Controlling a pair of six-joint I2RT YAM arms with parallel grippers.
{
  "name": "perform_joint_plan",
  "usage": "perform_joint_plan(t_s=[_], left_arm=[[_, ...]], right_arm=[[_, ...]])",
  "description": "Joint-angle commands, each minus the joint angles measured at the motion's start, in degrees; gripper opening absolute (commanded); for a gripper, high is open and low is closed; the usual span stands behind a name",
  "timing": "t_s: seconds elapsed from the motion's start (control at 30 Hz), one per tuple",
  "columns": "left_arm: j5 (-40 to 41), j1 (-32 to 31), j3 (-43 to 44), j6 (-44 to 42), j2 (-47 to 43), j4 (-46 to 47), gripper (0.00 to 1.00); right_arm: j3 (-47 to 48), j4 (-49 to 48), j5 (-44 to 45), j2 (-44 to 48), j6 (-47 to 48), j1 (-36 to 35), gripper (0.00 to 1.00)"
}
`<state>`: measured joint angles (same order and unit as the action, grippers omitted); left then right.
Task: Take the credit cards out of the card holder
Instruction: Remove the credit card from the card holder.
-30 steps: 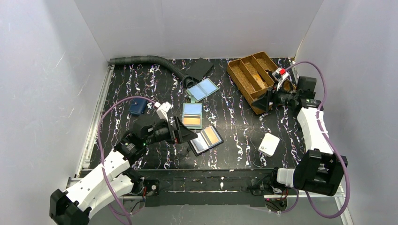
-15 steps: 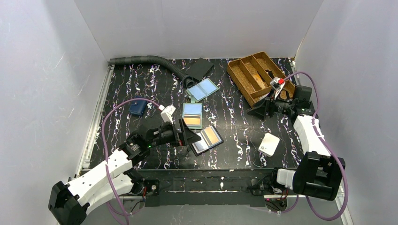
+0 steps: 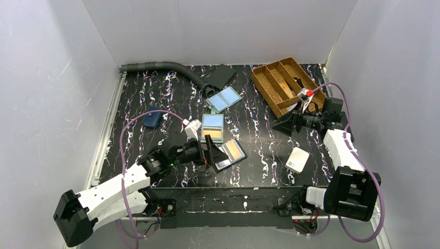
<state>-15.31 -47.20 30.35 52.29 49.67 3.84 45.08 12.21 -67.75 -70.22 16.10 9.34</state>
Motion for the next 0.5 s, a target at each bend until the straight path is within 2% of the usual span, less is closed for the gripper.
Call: perform_joint_plan(t_s=[0.0,0.17,0.47], left_arm=[[4.1,-2.8,0.8,-0.2,1.8,0.6,0.98],[7.1,-6.1,2.7,-0.8,6.2,0.6,0.98],[10.1,-7.9,3.9,-0.8,9.5,0.7,0.98]], right_arm=[[-0.3,-0.2,-1.3,1.3,1.5,0.0,0.79],[-0.3,0.0,-0.6,1.1,1.7,0.0,0.79],[-0.3,0.2,-0.5,0.9,1.9,0.0,0.79]])
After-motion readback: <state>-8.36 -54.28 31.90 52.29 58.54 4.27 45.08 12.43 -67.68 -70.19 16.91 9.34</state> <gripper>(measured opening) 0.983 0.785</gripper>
